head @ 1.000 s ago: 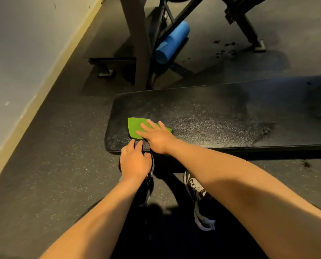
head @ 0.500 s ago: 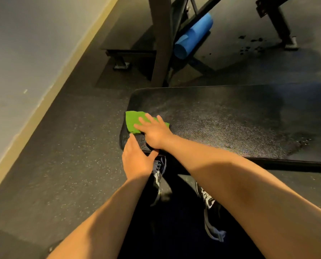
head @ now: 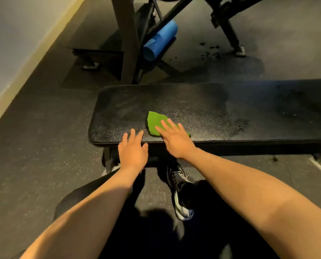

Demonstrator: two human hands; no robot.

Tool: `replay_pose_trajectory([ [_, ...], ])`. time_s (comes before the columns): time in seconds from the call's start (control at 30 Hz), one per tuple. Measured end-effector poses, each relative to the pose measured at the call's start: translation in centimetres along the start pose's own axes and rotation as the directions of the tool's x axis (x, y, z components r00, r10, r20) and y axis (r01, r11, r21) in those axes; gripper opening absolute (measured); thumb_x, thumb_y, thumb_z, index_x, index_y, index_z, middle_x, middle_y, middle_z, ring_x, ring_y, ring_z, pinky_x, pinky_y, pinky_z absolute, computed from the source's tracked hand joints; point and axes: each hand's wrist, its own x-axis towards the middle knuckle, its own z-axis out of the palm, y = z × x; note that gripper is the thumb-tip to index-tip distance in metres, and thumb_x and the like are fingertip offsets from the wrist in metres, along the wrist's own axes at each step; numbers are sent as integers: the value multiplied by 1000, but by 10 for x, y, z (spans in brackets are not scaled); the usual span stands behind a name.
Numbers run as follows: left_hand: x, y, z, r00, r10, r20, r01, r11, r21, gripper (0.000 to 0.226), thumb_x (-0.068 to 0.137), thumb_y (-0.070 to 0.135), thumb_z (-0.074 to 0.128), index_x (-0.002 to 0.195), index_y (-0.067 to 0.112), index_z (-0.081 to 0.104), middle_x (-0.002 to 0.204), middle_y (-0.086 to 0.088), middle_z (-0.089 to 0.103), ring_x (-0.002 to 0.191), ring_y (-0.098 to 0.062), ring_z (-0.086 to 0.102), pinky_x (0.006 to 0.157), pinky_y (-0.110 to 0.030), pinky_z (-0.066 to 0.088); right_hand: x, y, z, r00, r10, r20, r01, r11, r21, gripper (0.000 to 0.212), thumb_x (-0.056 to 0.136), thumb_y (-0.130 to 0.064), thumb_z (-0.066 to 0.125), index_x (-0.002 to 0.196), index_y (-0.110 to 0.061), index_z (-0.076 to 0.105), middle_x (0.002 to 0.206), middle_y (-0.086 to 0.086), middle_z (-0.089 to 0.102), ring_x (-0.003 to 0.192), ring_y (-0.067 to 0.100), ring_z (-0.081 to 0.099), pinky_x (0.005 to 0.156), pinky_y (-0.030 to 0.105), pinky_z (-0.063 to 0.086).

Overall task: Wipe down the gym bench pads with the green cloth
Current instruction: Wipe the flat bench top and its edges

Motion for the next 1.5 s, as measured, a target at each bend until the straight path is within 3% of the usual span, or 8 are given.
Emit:
replay_pose_trajectory([
  [0.17,-3,10,2,987,117,107,-127,988,92,55,104,31,44,157,29,30,167,-9,16,151,-34,17,123,-42,16,-23,7,-6,977,207,40,-207,978,-8,64,102,-25,37,159,-21,8,165,11,-6,151,29,-14,120,50,-4],
  [0.4,-10,20,10,984,99,145,-103,994,21,62,101,20,48,158,22,26,168,-15,6,152,-39,1,124,-43,9,-20,-7,9,997,9,70,-3,996,-91,93,86,1,55,158,-19,-1,164,11,-14,150,26,-18,122,47,-4],
  [0.57,-5,46,8,989,-1,147,-13,996,92,60,100,29,46,157,19,29,166,-17,11,152,-41,8,123,-44,12,-53,52,-4,987,154,-50,-159,979,-130,101,82,14,50,158,-26,-2,165,4,-11,151,22,-15,121,45,-4],
  [0.73,-10,82,19,966,225,131,-239,966,103,63,98,21,47,157,11,27,165,-17,17,152,-33,13,124,-38,9,-72,73,-4,967,218,-129,-235,963,-134,97,83,11,54,159,-21,2,166,8,-4,152,25,-11,121,42,-5],
  [0.97,-3,78,39,986,151,64,-146,986,-79,67,86,3,55,151,3,38,159,-19,31,150,-35,20,125,-40,10,-39,37,16,952,-41,-304,58,997,46,63,89,9,53,149,-9,40,156,18,34,148,34,24,121,51,19],
  [1.2,-15,133,47,928,334,163,-354,928,115,75,95,18,51,158,2,14,166,-16,13,155,-28,5,126,-38,0,-72,91,8,958,71,-279,-93,993,-66,70,96,0,44,157,-23,19,165,2,11,153,20,3,122,43,-4],
  [1.4,-21,145,49,940,209,270,-235,969,69,72,99,19,46,161,20,10,169,-7,-3,154,-33,-9,125,-40,4,-113,148,-13,933,263,-244,-290,954,-79,93,86,13,47,158,-31,8,166,-4,1,152,15,-6,123,42,-5],
  [1.5,-24,145,42,934,231,274,-253,966,49,71,99,16,47,161,22,12,169,-6,-2,154,-31,-8,124,-38,4,-118,151,-21,919,283,-274,-306,951,-44,85,87,13,46,158,-25,17,166,2,7,153,19,-1,124,41,-3],
])
